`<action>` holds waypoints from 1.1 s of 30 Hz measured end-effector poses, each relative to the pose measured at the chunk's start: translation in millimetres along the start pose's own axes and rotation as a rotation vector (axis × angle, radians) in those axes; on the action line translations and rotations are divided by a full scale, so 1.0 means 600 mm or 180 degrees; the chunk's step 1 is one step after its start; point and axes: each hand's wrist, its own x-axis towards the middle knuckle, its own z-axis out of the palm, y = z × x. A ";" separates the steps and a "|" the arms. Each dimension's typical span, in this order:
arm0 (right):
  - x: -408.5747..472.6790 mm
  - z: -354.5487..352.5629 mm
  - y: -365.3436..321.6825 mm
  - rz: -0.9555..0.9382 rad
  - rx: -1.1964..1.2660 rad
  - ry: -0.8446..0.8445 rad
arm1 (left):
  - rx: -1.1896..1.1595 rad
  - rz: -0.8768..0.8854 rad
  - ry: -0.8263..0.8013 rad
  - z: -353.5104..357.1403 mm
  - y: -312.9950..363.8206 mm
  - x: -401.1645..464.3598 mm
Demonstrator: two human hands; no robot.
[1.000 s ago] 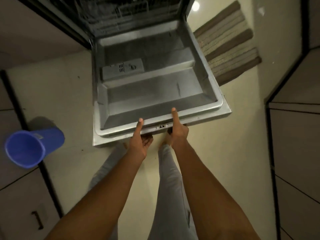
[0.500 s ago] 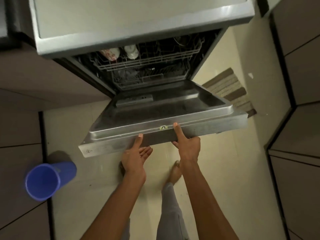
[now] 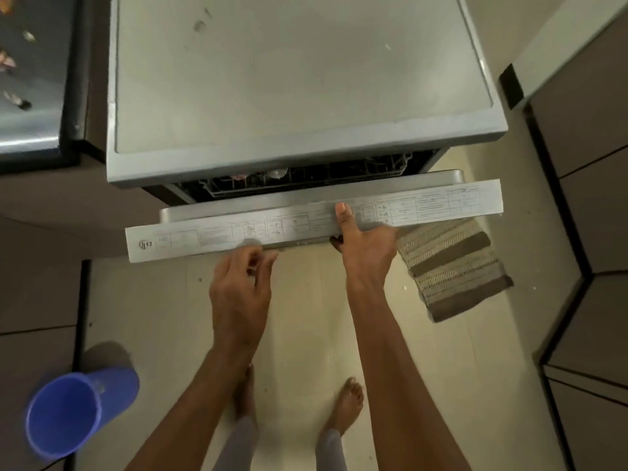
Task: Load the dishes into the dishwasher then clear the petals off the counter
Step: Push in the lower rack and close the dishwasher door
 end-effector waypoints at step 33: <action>0.138 -0.013 -0.142 -0.3953 -0.3673 -0.0521 | 0.2576 0.1082 -0.0636 -0.018 -0.015 0.262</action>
